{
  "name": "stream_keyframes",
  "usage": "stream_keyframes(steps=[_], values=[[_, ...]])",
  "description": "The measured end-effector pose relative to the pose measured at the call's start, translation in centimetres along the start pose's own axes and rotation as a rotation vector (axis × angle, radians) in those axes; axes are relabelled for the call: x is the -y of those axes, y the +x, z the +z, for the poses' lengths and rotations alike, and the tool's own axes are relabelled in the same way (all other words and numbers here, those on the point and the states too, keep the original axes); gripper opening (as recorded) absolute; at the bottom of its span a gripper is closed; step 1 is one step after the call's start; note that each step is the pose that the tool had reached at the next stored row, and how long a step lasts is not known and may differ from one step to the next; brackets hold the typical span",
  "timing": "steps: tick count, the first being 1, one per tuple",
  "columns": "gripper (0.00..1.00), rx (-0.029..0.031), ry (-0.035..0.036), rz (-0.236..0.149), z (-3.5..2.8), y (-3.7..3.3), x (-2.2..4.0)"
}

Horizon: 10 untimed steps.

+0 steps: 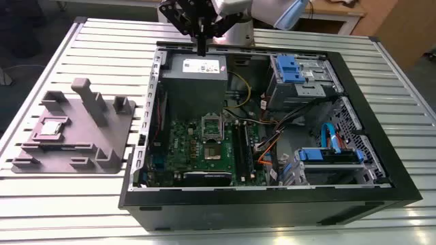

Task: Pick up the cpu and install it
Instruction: 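Reach for the cpu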

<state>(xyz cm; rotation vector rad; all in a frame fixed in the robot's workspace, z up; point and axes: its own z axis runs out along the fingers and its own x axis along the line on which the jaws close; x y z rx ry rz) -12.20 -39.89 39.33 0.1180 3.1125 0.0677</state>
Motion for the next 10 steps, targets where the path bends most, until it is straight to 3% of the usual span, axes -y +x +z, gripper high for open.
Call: stream_keyframes(steps=[10], values=[[0.1, 0.0, 0.0, 0.0, 0.0, 0.1, 0.01]])
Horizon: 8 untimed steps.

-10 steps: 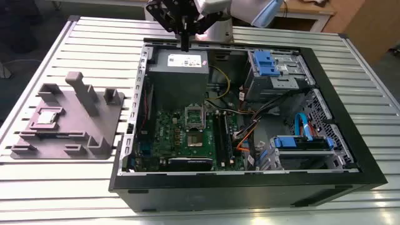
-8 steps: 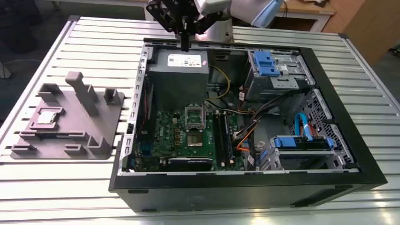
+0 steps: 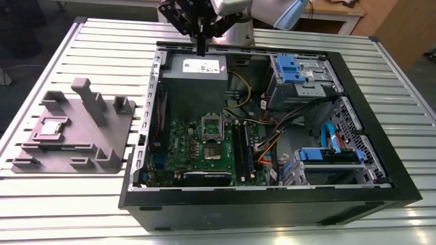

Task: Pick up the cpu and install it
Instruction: 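Reach for the cpu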

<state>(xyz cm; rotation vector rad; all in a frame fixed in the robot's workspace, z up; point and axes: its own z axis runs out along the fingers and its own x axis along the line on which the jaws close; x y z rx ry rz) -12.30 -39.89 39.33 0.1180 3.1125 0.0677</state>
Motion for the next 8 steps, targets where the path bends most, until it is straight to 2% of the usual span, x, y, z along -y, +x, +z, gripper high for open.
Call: stream_keyframes(steps=[8], values=[[0.1, 0.0, 0.0001, 0.0, 0.0, 0.42, 0.03]])
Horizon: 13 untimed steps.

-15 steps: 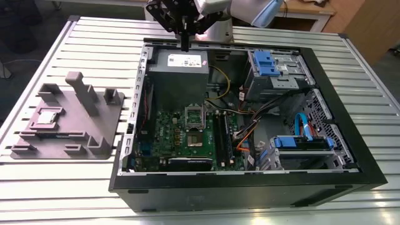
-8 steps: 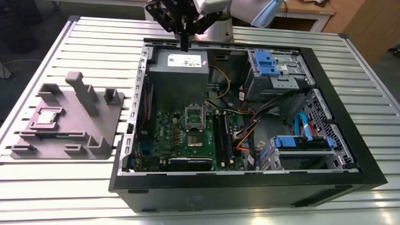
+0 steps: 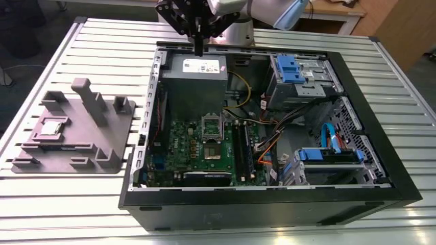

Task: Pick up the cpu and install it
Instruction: 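Reach for the cpu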

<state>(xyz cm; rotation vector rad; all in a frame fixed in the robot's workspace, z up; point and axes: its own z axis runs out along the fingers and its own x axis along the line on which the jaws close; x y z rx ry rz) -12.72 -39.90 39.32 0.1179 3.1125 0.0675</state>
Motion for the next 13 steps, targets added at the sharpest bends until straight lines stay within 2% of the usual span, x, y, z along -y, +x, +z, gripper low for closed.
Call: stream_keyframes(steps=[10, 13], values=[[0.1, 0.0007, -0.0002, 0.0, 0.0, 0.8, 0.06], [0.1, 0.0007, -0.0001, 0.0, 0.0, 0.86, 0.06]])
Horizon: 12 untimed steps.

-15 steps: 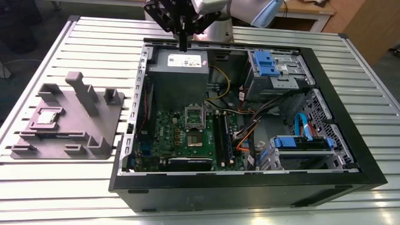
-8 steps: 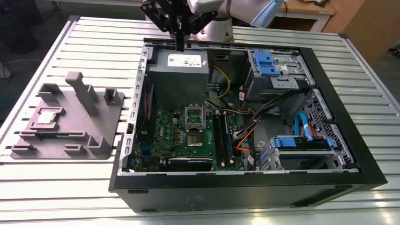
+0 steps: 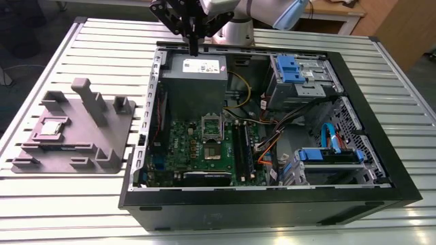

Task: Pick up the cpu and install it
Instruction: 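Reach for the cpu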

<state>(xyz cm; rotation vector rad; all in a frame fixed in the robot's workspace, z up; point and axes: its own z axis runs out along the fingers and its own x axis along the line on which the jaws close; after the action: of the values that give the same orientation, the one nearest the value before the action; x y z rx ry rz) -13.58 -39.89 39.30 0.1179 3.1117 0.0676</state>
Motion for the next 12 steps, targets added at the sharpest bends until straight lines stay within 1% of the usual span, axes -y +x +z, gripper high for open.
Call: stream_keyframes(steps=[12], values=[[0.1, 0.0, -0.0001, 0.0, -0.01, 0.31, 0.02]])
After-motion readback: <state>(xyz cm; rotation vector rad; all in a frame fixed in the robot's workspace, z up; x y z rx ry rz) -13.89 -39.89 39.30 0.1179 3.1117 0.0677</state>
